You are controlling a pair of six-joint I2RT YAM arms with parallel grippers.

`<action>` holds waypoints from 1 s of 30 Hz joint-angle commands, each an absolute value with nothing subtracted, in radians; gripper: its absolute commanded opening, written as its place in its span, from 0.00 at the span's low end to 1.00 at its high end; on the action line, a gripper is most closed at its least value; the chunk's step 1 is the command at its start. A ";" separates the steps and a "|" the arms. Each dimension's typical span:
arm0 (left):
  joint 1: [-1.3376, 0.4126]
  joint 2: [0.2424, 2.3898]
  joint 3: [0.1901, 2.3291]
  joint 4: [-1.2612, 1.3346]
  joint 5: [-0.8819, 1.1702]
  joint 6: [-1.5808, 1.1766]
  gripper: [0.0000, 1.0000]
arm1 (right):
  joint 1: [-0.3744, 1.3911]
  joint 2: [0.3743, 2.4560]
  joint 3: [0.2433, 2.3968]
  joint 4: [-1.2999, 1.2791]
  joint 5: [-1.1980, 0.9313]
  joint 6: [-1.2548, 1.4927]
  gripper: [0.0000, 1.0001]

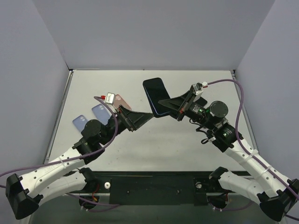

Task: Take the phone out of the phone case
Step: Remove the phone case from the phone.

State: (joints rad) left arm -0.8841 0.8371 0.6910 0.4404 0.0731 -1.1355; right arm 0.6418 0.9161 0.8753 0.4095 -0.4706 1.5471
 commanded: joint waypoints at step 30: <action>-0.873 0.989 0.834 0.493 0.095 -1.088 0.71 | 0.646 0.885 0.897 0.495 -0.465 1.514 0.00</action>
State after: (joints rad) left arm -0.8818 0.9810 0.7582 0.4736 0.0982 -1.1099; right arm 0.6422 0.9035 0.8749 0.3927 -0.4374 1.5227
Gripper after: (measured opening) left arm 0.752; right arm 0.062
